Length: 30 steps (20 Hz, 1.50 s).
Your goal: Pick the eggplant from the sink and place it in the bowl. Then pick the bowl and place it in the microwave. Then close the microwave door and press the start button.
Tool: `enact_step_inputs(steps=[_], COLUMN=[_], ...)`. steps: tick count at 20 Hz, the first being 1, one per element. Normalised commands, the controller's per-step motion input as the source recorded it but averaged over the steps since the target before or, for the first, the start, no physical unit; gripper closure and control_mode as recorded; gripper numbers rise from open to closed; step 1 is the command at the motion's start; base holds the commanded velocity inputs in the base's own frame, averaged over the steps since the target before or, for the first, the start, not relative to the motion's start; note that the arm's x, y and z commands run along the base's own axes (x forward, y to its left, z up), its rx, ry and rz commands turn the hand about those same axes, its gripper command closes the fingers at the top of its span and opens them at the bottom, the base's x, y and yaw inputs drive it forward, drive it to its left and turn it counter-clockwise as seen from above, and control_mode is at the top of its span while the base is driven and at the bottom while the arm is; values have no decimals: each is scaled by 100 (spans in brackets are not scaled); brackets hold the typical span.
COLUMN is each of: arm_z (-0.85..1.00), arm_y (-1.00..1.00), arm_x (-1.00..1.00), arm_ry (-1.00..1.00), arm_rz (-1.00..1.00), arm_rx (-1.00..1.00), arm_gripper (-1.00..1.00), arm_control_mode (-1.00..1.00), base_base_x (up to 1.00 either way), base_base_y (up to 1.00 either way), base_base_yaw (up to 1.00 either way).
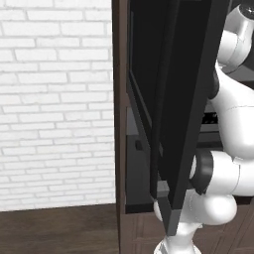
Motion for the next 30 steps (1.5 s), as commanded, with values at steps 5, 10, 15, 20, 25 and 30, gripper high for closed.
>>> enact_step_inputs(steps=[5, 10, 15, 20, 25, 30], arm_z=[-17, -5, -1, 0, 5, -2], arm_y=[0, 0, 0, 0, 10, 9], arm_x=[-8, -34, -65, -82, -64, -51], arm_ry=[-2, -13, -16, -14, -7, -4], arm_rz=[0, 0, 0, 0, 0, 0], arm_rx=[0, 0, 0, 0, 0, -6], arm_gripper=[-100, -100, -100, -100, -100, -100], arm_control_mode=[-100, -100, -100, -100, -100, -100], base_base_x=[0, 0, 0, 0, 0, 0], base_base_y=[0, 0, 0, 0, 0, 0], base_base_yaw=[0, 0, 0, 0, 0, 0])
